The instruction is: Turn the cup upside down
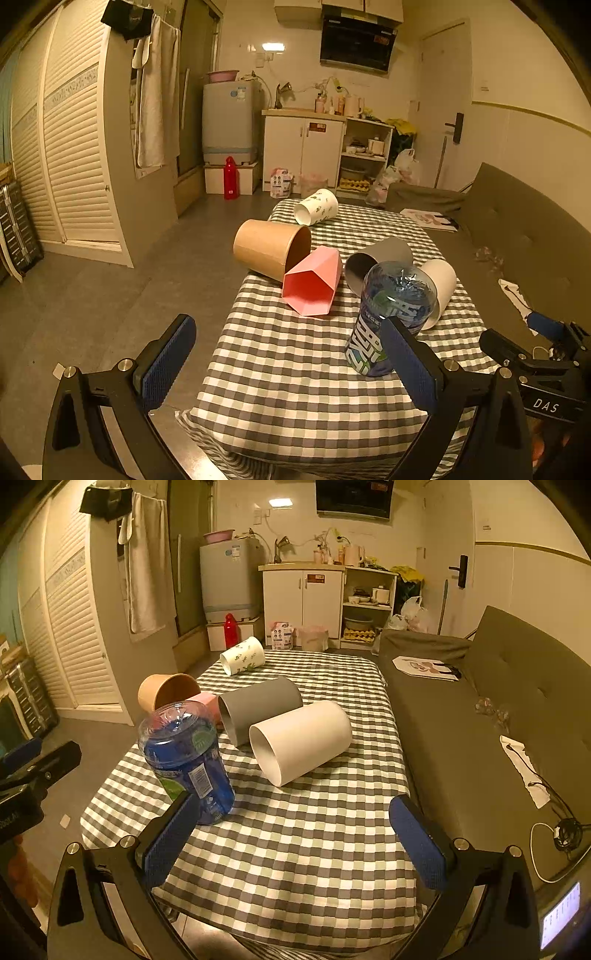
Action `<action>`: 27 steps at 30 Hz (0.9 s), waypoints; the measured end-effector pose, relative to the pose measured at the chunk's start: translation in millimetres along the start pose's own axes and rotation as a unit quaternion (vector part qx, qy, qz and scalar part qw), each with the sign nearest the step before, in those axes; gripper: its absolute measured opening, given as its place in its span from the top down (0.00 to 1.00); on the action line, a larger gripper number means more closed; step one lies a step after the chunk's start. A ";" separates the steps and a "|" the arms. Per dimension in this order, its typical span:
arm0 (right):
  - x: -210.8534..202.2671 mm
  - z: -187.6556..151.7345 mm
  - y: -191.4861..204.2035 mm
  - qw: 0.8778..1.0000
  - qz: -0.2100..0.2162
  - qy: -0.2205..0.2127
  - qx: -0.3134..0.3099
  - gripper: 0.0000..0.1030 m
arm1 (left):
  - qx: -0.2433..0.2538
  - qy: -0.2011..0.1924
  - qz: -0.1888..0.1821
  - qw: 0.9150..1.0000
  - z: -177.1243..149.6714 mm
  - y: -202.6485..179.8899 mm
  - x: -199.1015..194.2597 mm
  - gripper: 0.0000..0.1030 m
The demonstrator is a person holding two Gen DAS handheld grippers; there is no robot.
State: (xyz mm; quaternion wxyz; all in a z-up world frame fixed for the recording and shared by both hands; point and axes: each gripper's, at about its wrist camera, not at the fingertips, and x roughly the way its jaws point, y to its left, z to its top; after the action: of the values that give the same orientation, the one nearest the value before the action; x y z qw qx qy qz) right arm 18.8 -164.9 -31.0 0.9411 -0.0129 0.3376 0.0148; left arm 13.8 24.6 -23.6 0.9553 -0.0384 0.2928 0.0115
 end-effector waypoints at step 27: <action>-3.2 0.9 1.5 1.000 0.000 0.002 0.000 0.00 | -0.005 0.003 0.003 1.000 0.1 4.2 -0.8 0.00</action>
State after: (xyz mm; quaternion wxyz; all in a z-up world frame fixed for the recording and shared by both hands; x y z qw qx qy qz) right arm 16.8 -163.5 -28.4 0.9405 -0.0135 0.3393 0.0147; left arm 13.0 28.8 -23.4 0.9543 -0.0422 0.2956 0.0156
